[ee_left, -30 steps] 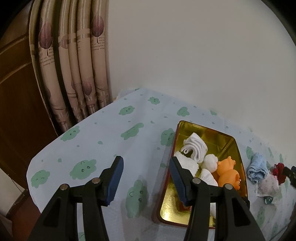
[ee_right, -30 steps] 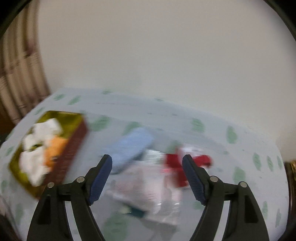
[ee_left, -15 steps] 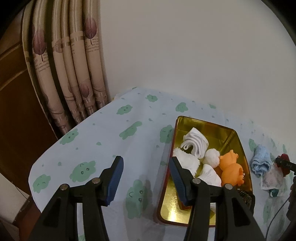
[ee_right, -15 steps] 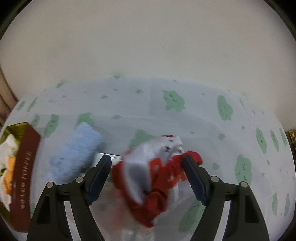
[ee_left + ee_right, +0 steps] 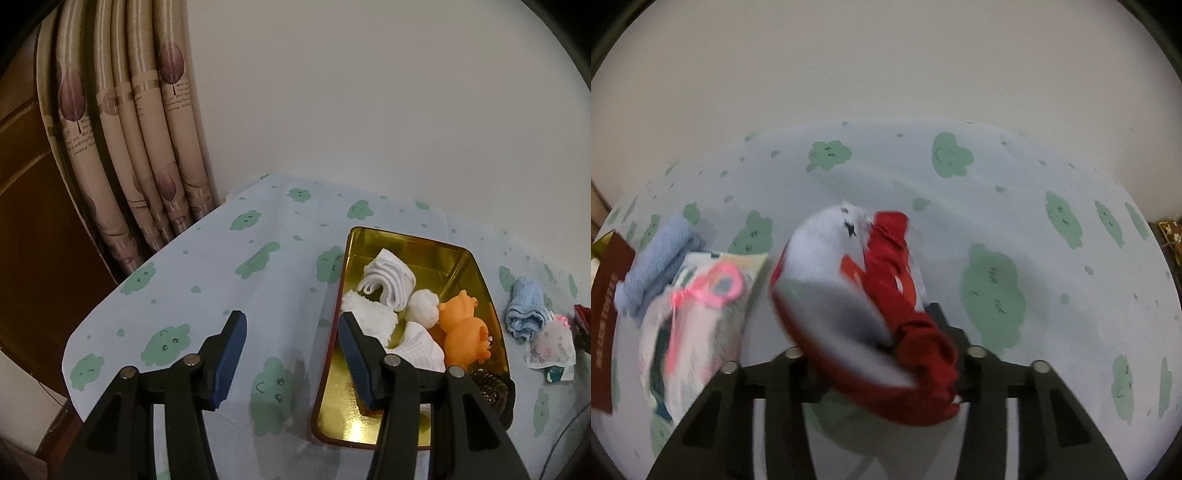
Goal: Organize soft objects
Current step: 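Grasp the white-and-red star-print cloth with the right gripper, then grasp the light blue towel with the left gripper while the right gripper holds the star-print cloth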
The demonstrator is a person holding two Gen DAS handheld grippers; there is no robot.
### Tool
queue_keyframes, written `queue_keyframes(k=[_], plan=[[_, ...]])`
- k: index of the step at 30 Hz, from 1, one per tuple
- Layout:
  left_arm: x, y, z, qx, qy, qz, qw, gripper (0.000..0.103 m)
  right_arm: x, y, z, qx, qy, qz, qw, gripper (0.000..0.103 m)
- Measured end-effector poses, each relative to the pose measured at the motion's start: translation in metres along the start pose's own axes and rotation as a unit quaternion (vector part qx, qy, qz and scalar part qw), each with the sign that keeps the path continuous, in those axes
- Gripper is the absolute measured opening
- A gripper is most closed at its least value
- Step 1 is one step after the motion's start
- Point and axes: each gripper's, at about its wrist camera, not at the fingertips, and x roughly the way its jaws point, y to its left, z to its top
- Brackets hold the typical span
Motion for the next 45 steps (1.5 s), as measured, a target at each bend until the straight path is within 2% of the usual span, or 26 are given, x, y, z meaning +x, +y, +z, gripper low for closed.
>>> queue_keyframes(k=[3, 6, 13, 15, 17, 18, 19, 22, 24, 28, 36, 40, 45], plan=[[-0.001, -0.004, -0.001, 0.011, -0.006, 0.007, 0.9999, 0.053, -0.003, -0.003, -0.005, -0.019, -0.006, 0.014, 1.000, 0.041], [-0.001, -0.007, -0.002, 0.017, -0.010, 0.014, 0.9997, 0.053, -0.002, -0.001, -0.004, -0.036, -0.017, -0.012, 0.999, 0.066], [-0.001, -0.018, -0.004, 0.038, -0.005, 0.008, 0.9992, 0.053, -0.001, 0.014, 0.012, -0.077, -0.044, -0.030, 0.996, 0.067], [-0.001, -0.026, -0.006, 0.052, 0.005, -0.003, 0.9986, 0.053, -0.002, 0.019, 0.015, -0.091, -0.057, -0.032, 0.994, 0.063], [-0.005, -0.036, -0.006, 0.061, 0.007, -0.018, 0.9980, 0.053, -0.005, 0.020, 0.016, -0.097, -0.064, -0.026, 0.993, 0.053], [-0.006, -0.040, -0.007, 0.065, 0.010, -0.028, 0.9975, 0.053, -0.004, 0.021, 0.017, -0.098, -0.065, -0.017, 0.993, 0.040], [-0.007, -0.046, -0.006, 0.070, 0.017, -0.044, 0.9964, 0.053, -0.004, 0.021, 0.017, -0.098, -0.064, -0.011, 0.993, 0.034], [-0.010, -0.070, -0.002, 0.084, 0.026, -0.083, 0.9926, 0.053, -0.002, 0.018, 0.016, -0.088, -0.053, 0.002, 0.995, 0.027], [-0.010, -0.086, -0.001, 0.096, 0.030, -0.099, 0.9900, 0.053, -0.002, 0.013, 0.012, -0.075, -0.049, 0.005, 0.996, 0.026], [-0.010, -0.127, 0.002, 0.123, 0.043, -0.142, 0.9812, 0.053, -0.015, 0.001, -0.003, -0.059, -0.052, 0.004, 0.997, 0.025], [0.004, -0.218, 0.009, 0.182, 0.087, -0.220, 0.9544, 0.053, -0.038, -0.019, -0.043, -0.027, -0.048, 0.012, 0.998, 0.025], [0.020, -0.251, 0.010, 0.204, 0.109, -0.227, 0.9461, 0.053, -0.034, -0.020, -0.047, -0.031, -0.043, 0.011, 0.999, 0.025], [0.046, -0.291, 0.009, 0.236, 0.143, -0.241, 0.9305, 0.053, -0.032, -0.017, -0.046, -0.036, -0.040, 0.011, 0.998, 0.027]])
